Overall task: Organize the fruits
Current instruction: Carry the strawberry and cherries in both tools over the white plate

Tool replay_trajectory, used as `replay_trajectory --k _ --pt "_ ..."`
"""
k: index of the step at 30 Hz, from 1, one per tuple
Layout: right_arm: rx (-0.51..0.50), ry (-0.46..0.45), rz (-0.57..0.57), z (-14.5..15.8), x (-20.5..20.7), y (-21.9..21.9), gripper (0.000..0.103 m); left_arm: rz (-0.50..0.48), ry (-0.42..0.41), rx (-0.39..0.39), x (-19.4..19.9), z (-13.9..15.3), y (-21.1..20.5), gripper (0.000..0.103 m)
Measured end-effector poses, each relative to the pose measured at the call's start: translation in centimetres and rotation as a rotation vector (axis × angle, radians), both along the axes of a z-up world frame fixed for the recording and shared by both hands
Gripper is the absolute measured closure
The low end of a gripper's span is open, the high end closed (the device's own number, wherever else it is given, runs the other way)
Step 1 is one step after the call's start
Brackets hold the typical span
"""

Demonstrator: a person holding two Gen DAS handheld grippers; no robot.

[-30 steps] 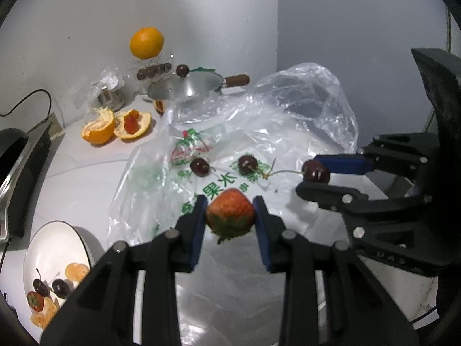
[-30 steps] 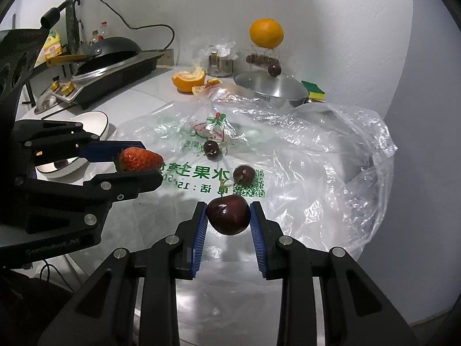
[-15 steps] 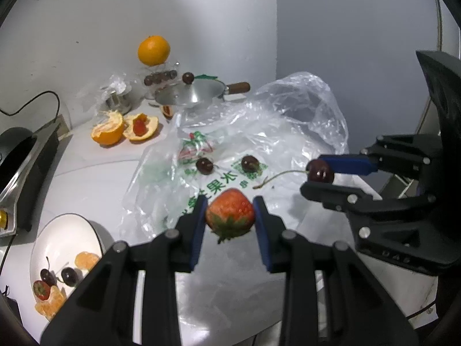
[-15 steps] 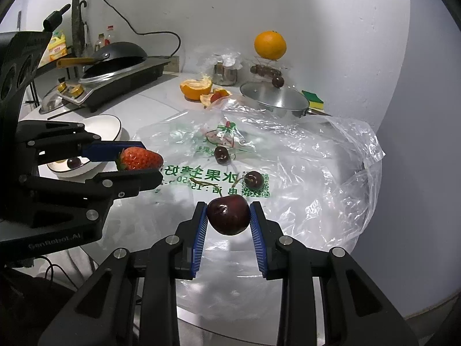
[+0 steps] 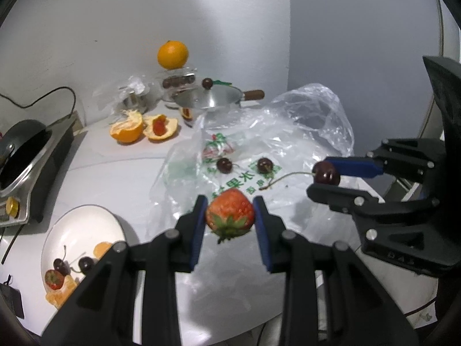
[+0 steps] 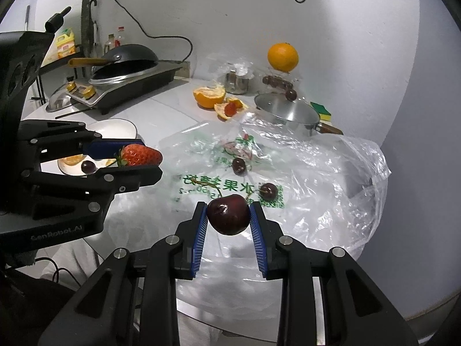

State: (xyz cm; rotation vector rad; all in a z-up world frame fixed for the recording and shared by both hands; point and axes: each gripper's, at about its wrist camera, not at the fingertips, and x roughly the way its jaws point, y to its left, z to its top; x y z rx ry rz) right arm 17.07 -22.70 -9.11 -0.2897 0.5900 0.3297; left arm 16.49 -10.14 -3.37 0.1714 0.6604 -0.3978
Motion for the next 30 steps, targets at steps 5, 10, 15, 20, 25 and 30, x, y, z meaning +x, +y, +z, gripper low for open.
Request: replay_trajectory --k 5,10,15,20,25,30 --pt "-0.008 -0.007 0.018 0.3 -0.2 1.4 0.071 0.023 -0.011 -0.007 -0.4 0.3 1.8 0.070" --pt "-0.012 -0.011 0.024 0.5 0.0 2.7 0.071 0.056 -0.016 -0.020 -0.7 0.4 3.6 0.070" --pt "-0.018 -0.014 0.034 0.6 0.2 4.0 0.071 0.092 -0.027 -0.029 -0.8 0.6 5.4 0.070" --pt "-0.026 -0.016 0.049 0.7 0.5 5.7 0.071 0.122 -0.033 -0.038 -0.9 0.7 7.1 0.070" --pt "-0.033 -0.016 0.064 0.7 0.7 7.2 0.071 0.146 -0.035 -0.051 -1.0 0.6 8.8 0.070" --pt "-0.044 -0.017 0.078 0.7 0.7 8.7 0.071 0.169 -0.039 -0.066 -1.3 0.6 10.6 0.070"
